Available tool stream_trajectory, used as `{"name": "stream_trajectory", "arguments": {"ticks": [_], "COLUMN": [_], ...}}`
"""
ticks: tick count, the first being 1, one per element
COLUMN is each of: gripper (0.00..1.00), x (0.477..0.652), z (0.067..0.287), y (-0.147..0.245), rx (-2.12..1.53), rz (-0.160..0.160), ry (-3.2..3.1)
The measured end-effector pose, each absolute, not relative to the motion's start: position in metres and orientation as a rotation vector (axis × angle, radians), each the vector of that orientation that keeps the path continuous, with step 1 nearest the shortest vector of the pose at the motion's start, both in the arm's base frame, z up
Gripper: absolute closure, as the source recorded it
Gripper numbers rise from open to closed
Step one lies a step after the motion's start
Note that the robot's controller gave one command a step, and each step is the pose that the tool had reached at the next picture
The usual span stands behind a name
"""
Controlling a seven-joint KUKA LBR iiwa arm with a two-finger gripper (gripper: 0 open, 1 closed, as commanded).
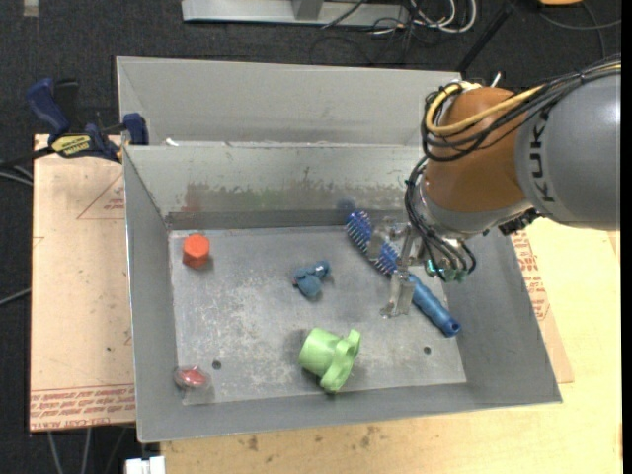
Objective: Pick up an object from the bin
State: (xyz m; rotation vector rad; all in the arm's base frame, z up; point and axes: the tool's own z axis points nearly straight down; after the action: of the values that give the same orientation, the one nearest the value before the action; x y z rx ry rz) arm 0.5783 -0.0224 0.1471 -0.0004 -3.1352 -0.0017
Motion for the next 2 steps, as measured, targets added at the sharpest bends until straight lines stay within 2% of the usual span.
{"name": "stream_trajectory", "arguments": {"ticks": [1, 2], "gripper": [0.00, 1.00], "x": [0.6468, 0.6474], "z": [0.0715, 0.0731], "y": [-0.0955, -0.0918], "rx": [-0.280, -0.280], "rz": [0.000, -0.007], "ry": [-3.129, -3.128]}}
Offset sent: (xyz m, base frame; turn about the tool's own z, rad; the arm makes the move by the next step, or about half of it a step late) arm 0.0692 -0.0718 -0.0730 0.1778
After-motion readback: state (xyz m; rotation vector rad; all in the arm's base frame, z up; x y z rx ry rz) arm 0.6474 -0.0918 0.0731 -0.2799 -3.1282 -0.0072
